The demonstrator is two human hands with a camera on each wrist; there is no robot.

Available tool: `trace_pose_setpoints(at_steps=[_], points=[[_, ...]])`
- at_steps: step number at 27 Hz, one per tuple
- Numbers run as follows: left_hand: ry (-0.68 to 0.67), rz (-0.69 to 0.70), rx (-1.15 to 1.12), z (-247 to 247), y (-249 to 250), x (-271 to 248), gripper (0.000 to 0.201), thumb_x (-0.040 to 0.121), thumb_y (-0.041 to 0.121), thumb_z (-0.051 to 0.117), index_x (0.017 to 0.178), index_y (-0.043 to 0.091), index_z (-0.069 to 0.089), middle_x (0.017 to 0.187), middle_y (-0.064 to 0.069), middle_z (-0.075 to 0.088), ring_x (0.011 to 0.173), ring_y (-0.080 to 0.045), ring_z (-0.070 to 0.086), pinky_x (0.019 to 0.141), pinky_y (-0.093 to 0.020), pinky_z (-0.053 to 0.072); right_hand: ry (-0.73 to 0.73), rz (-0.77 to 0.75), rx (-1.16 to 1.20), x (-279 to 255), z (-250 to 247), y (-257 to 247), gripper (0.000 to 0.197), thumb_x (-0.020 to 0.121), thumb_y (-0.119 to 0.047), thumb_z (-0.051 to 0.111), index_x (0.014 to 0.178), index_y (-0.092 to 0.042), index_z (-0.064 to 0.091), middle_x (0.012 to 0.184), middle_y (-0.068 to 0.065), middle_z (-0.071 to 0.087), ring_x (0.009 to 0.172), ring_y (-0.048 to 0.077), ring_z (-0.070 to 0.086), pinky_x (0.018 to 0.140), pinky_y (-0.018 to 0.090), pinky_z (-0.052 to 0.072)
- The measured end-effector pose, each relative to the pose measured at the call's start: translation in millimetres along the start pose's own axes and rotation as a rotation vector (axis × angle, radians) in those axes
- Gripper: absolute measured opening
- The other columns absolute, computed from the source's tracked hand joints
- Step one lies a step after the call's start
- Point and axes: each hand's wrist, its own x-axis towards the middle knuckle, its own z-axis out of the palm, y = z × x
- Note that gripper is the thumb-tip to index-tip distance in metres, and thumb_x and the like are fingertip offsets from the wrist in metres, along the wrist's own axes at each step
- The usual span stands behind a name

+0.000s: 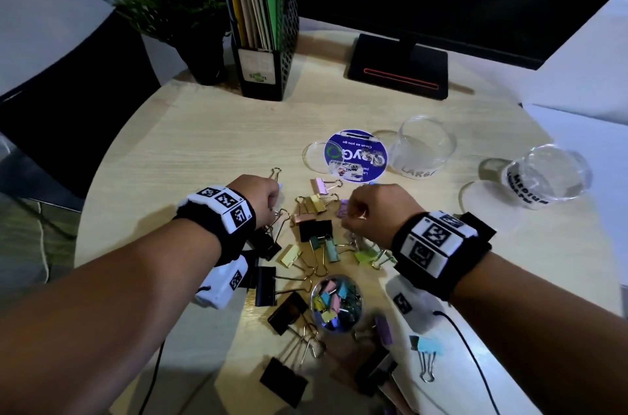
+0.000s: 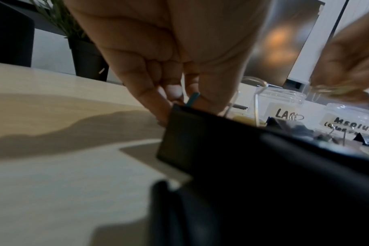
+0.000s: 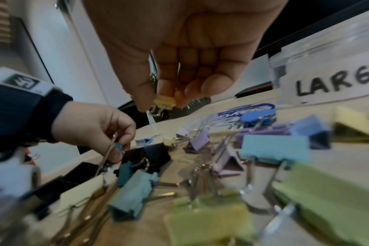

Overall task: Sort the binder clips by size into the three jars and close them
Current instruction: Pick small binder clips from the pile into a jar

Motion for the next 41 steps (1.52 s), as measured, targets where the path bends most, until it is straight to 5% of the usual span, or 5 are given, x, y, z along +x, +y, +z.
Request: trace_pose_setpoints(at_steps=[13, 20, 26, 32, 41], points=[[0.066, 0.148, -0.5, -3.5, 48.6, -69.5, 0.017, 0.075, 0.016, 0.077, 0.078, 0.029, 0.067, 0.071, 0.019, 0.061, 0.065, 0.006, 0.057, 0.067, -0.012, 0.045, 0.027, -0.334, -0.086, -84.1, 36.4, -5.6, 0.017, 0.072, -0.037, 0.073, 0.079, -0.022, 0.07, 0.082, -0.005, 0.065, 0.082, 0.018, 0.056, 0.07, 0.032, 0.05], [-0.064, 0.284, -0.282, 32.3, 66.6, -91.9, 0.018, 0.08, 0.025, 0.072, 0.097, 0.029, 0.071, 0.088, 0.016, 0.066, 0.075, 0.004, 0.057, 0.078, -0.016, 0.05, 0.148, -0.214, 0.052, -85.4, 38.4, 14.5, 0.03, 0.075, -0.044, 0.054, 0.07, -0.022, 0.074, 0.073, -0.002, 0.065, 0.07, 0.021, 0.061, 0.062, 0.027, 0.046], [-0.04, 0.358, -0.197, 30.5, 73.1, -87.6, 0.021, 0.08, 0.042, 0.068, 0.099, 0.034, 0.066, 0.093, 0.018, 0.05, 0.092, -0.004, 0.05, 0.083, -0.024, 0.042, -0.012, 0.034, -0.155, -75.3, 48.6, 37.3, 0.041, 0.085, -0.035, 0.055, 0.126, -0.03, 0.054, 0.133, -0.003, 0.05, 0.119, 0.021, 0.045, 0.099, 0.029, 0.04], [0.192, 0.114, -0.173, -11.1, 33.2, -47.9, 0.014, 0.088, 0.032, 0.06, 0.101, 0.028, 0.065, 0.097, 0.011, 0.054, 0.092, -0.01, 0.053, 0.082, -0.027, 0.044, -0.07, 0.054, -0.172, -71.1, 48.6, 38.8, 0.058, 0.086, -0.029, 0.052, 0.141, -0.034, 0.034, 0.146, -0.005, 0.035, 0.133, 0.015, 0.033, 0.107, 0.025, 0.03], [-0.154, 0.137, 0.311, -9.1, 16.3, -7.0, 0.036, 0.088, 0.024, 0.061, 0.124, 0.024, 0.058, 0.124, 0.003, 0.059, 0.115, -0.018, 0.052, 0.09, -0.026, 0.042, -0.085, 0.035, -0.16, -73.2, 44.5, 40.0, 0.056, 0.087, -0.028, 0.051, 0.14, -0.037, 0.035, 0.147, -0.01, 0.033, 0.13, 0.012, 0.038, 0.103, 0.025, 0.035]])
